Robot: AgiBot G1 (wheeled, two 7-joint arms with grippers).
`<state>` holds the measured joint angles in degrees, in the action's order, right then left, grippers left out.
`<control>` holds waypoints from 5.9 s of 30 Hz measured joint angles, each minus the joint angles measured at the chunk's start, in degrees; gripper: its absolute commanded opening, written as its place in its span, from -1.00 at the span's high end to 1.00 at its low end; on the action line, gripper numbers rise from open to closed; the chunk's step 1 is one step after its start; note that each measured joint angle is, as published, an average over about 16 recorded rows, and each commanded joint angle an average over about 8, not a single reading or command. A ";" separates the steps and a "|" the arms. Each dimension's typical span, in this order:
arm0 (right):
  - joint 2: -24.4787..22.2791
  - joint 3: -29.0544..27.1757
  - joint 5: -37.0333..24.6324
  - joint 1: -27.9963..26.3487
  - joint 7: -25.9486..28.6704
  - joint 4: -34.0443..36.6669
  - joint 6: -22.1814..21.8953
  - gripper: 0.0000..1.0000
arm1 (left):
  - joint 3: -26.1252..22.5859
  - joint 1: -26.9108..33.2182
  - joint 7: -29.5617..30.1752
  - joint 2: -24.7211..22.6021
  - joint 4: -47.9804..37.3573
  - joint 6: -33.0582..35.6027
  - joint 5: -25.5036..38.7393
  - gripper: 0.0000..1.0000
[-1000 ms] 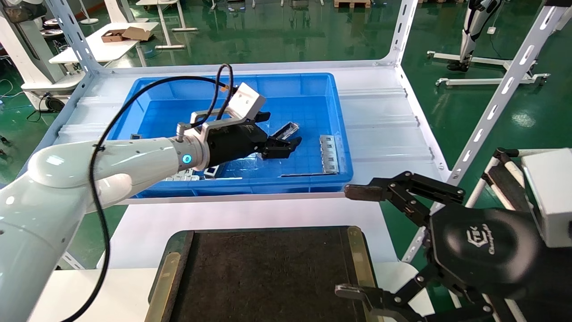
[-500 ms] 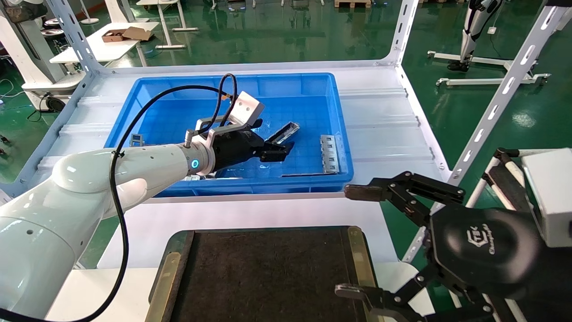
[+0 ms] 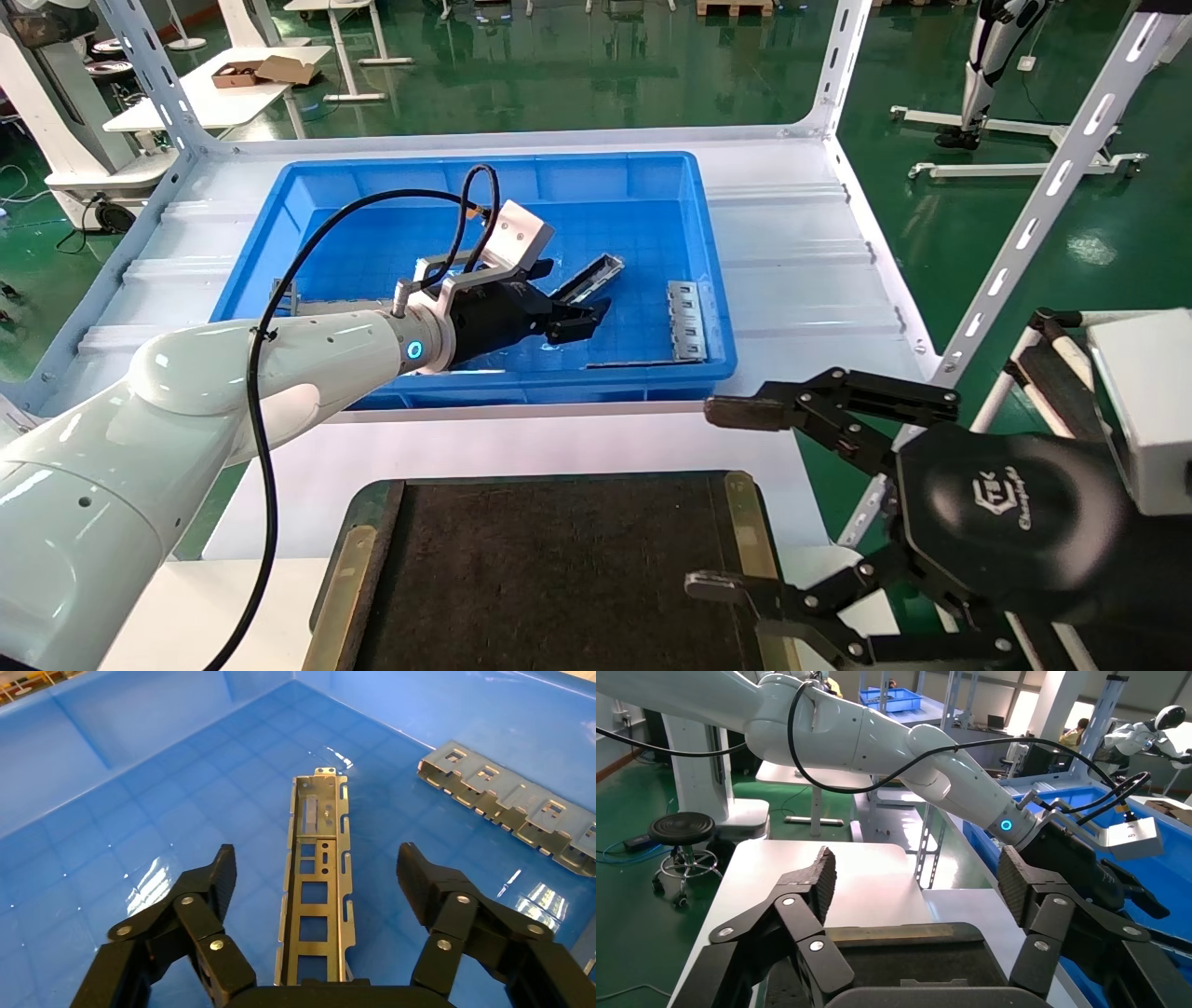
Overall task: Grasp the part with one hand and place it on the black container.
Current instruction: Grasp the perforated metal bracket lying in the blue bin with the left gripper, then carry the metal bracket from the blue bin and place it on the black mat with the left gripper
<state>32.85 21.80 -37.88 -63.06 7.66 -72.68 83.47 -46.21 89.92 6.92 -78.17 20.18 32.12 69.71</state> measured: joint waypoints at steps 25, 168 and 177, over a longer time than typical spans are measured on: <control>0.00 0.01 0.01 0.00 -0.01 0.00 0.00 1.00 | -4.15 -0.50 0.50 2.75 4.35 1.97 -6.06 1.00; -0.03 0.08 0.05 -0.02 -0.04 0.00 -0.03 -1.00 | -30.10 -31.75 23.96 15.80 47.24 -44.84 -34.96 -1.00; -0.03 0.08 0.06 -0.02 -0.04 0.00 -0.03 -1.00 | -27.96 -30.42 19.65 26.60 55.68 -33.25 -30.34 -1.00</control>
<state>32.82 21.88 -37.83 -63.08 7.62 -72.68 83.44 -74.18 59.50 26.57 -51.58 75.87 -1.13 39.36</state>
